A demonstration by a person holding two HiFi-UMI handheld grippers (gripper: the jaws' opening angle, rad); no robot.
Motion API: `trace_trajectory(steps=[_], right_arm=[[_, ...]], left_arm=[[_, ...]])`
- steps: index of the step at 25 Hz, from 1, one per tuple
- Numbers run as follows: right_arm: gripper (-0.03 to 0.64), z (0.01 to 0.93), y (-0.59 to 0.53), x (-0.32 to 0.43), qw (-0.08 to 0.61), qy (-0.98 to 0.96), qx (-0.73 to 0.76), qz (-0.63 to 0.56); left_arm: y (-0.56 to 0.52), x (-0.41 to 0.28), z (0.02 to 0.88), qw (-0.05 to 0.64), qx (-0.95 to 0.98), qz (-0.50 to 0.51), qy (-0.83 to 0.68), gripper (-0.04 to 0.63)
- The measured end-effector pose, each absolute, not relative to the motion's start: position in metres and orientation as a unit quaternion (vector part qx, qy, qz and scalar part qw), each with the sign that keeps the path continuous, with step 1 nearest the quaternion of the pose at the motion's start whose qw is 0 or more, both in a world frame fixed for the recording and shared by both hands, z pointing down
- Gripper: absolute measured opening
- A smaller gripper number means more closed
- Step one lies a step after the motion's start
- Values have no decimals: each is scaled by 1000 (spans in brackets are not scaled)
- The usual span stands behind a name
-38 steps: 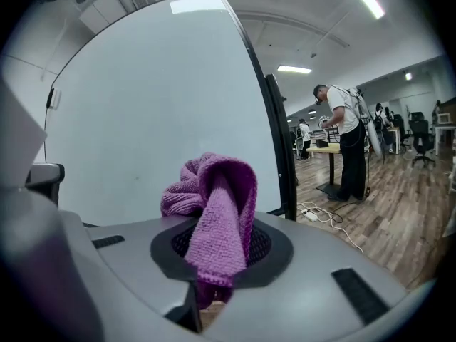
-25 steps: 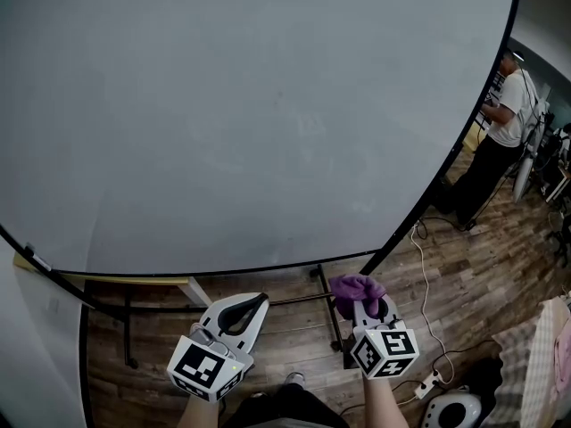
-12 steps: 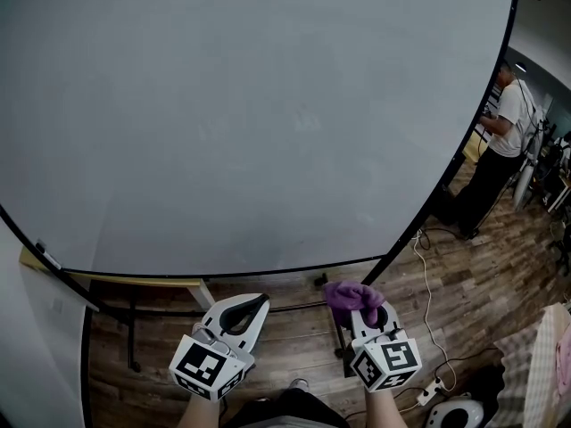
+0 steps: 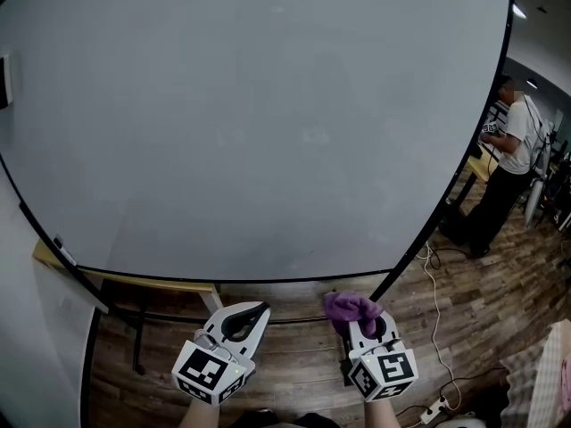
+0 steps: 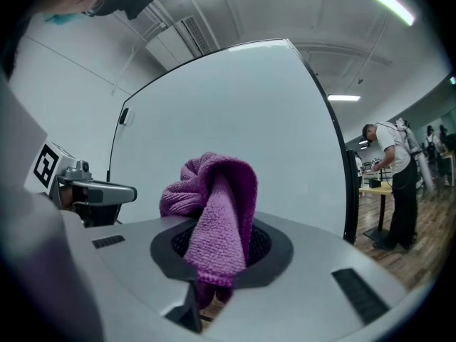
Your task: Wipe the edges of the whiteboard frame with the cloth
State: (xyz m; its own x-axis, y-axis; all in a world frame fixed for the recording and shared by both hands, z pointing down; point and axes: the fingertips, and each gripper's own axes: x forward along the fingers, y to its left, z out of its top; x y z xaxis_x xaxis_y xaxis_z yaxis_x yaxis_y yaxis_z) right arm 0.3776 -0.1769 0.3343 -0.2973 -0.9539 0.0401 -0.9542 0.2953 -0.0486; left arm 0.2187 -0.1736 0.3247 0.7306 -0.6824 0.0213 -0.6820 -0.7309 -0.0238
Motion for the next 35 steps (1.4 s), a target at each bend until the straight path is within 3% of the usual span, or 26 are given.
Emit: trace_trajectory(steps=[35], right_arm=[[62, 298, -78, 411, -6, -914, 405, -6]], left_arm=[[-30, 259, 291, 32, -824, -2, 565, 17]])
